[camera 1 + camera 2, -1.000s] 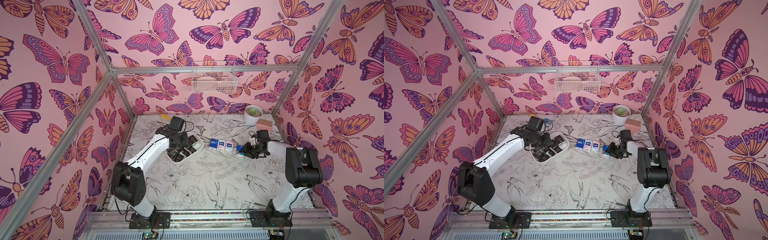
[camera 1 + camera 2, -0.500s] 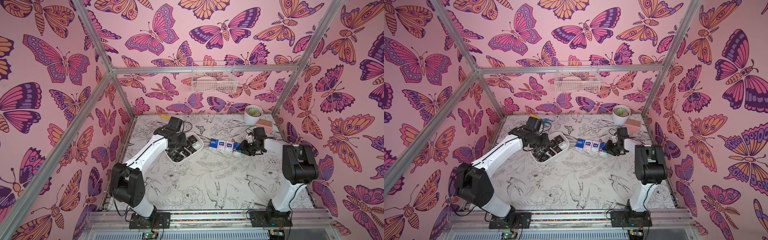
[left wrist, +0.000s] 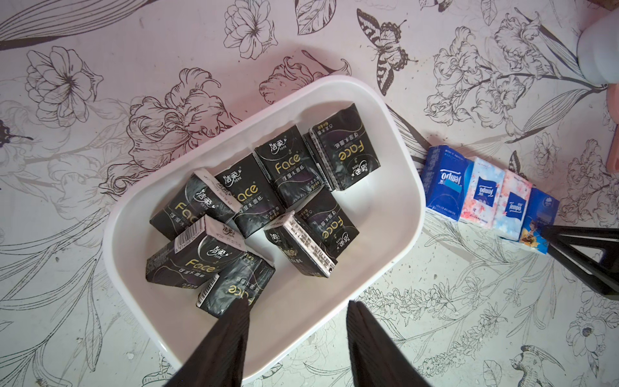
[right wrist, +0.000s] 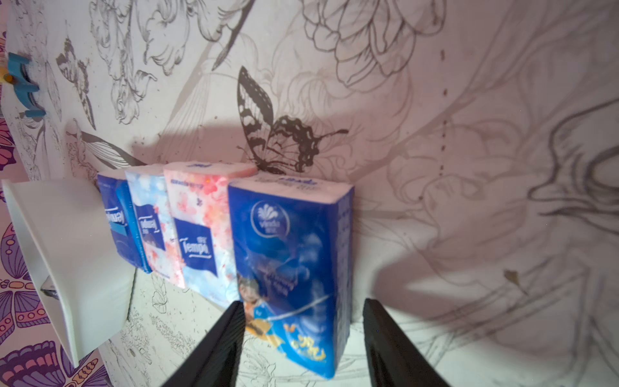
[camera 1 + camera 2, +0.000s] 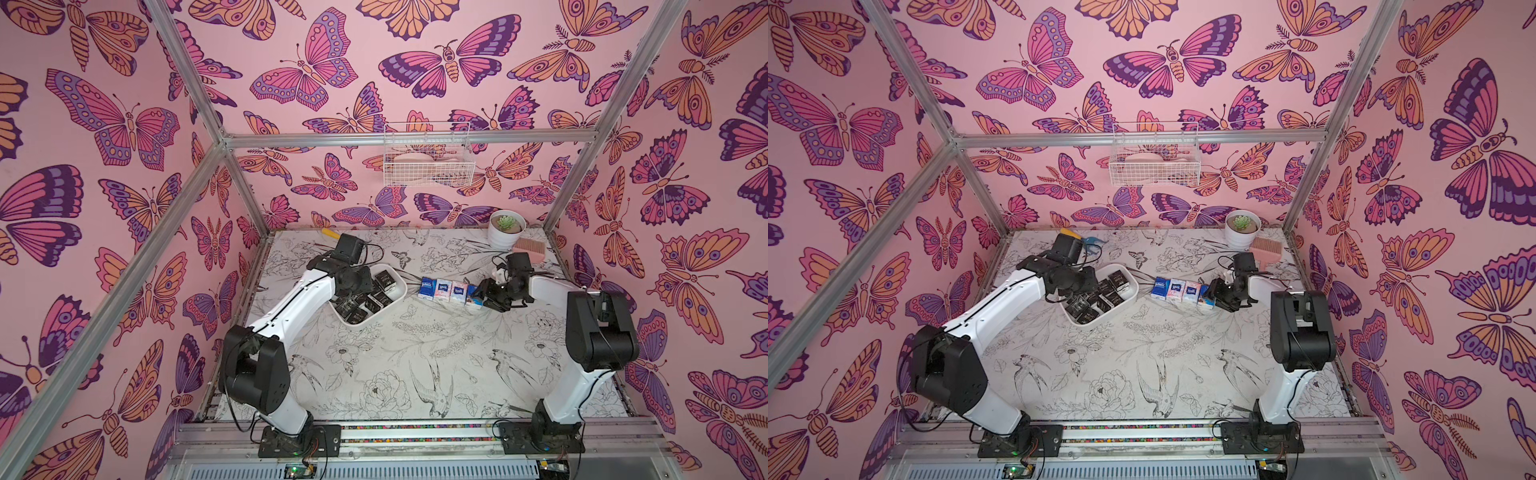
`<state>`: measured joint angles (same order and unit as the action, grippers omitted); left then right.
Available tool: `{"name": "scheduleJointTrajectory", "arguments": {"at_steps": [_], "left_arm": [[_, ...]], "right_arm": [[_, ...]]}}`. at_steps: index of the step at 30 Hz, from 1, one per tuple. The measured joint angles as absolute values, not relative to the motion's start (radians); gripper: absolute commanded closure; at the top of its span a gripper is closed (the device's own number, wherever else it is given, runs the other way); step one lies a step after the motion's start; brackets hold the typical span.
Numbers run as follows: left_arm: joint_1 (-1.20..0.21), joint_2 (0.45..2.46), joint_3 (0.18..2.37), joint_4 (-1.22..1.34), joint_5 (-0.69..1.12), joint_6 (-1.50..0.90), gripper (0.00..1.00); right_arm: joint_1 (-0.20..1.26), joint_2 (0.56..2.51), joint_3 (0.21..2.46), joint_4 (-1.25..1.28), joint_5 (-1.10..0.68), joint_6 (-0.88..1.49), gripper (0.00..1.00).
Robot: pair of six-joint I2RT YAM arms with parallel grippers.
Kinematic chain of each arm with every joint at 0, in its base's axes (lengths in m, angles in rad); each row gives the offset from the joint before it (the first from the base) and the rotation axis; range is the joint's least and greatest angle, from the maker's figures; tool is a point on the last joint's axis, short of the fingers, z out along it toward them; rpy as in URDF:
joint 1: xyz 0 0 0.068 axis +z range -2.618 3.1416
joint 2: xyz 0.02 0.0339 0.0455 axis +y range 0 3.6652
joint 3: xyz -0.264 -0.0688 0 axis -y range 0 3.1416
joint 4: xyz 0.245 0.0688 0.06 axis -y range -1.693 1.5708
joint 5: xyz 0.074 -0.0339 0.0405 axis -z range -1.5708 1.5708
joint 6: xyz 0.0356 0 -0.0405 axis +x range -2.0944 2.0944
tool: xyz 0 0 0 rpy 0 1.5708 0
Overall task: Take the pocket tissues out of the storage box
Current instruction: Place the pocket tissues at the center of the board, then pick up the pocket tissues from the storage box.
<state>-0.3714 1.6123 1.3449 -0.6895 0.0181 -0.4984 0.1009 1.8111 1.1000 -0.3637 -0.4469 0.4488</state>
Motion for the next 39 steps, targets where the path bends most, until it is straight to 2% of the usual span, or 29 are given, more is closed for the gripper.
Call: {"name": "scheduleJointTrajectory", "arguments": {"at_steps": [10, 22, 33, 39], "left_arm": [[-0.373, 1.785, 1.443, -0.662, 0.038, -0.569, 0.48], [-0.385, 1.977, 1.527, -0.546, 0.041, -0.701, 0.48], [-0.385, 2.022, 1.502, -0.409, 0.088, -0.748, 0.48], [-0.385, 2.079, 1.497, -0.353, 0.11, -0.769, 0.55]], "right_arm": [[0.105, 1.669, 1.129, -0.421, -0.405, 0.412, 0.34], [0.154, 1.67, 1.119, -0.436, -0.383, 0.388, 0.32], [0.154, 1.67, 1.116, -0.442, -0.382, 0.365, 0.32], [0.154, 1.678, 1.116, -0.443, -0.382, 0.361, 0.32]]}}
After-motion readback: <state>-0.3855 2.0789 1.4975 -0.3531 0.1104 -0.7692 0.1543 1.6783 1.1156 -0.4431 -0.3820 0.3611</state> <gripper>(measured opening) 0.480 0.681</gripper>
